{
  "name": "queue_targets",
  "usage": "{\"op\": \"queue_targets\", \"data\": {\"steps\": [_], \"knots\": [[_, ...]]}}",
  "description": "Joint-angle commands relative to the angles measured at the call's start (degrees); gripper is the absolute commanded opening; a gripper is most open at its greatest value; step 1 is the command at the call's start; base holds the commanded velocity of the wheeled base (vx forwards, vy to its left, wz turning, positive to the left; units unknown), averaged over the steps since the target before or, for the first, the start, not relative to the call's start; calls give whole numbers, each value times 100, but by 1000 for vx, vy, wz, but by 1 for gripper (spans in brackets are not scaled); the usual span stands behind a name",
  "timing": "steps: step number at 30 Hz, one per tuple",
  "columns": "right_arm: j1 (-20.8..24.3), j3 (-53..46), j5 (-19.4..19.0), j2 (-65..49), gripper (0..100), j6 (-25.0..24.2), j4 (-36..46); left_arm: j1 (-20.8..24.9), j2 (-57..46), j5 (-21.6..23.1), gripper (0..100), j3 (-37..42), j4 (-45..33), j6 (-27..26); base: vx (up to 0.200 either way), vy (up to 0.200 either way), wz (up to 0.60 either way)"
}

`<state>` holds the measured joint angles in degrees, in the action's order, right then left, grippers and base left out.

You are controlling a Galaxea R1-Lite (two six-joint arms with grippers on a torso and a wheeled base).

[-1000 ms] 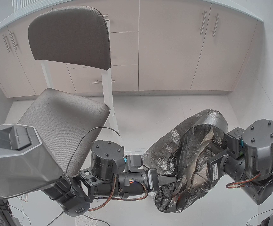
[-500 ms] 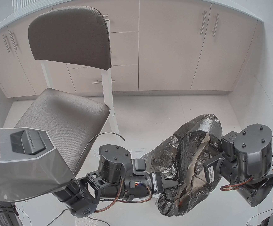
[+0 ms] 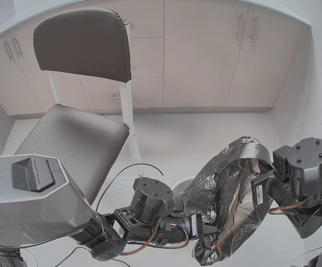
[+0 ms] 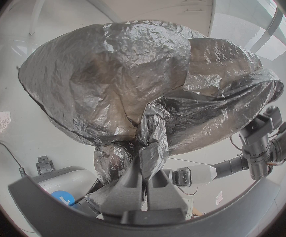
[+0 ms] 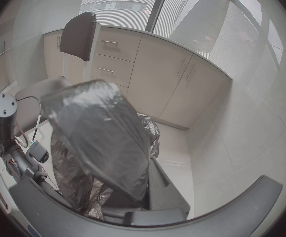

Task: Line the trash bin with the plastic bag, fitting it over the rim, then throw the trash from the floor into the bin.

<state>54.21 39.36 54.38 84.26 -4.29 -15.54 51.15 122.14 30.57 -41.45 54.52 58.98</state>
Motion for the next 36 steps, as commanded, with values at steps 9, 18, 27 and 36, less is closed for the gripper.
{"op": "queue_targets", "data": {"steps": [9, 18, 27, 36], "knots": [[-77, -8, 11, -367, 0, 174, -10, 132, 29, 1, 0, -285, -38, -36, 0, 0, 0], [-139, -34, 2, -674, 0, 368, -10, 202, 214, 1, 0, -531, -38, -53, 0, 0, 0], [-490, 10, 11, -771, 0, 420, -19, 193, 170, 1, 0, -549, -38, -53, 0, 0, 0], [-508, 28, 20, -947, 0, 464, -19, 185, -67, 1, 0, -522, -29, -44, 0, 0, 0]]}}
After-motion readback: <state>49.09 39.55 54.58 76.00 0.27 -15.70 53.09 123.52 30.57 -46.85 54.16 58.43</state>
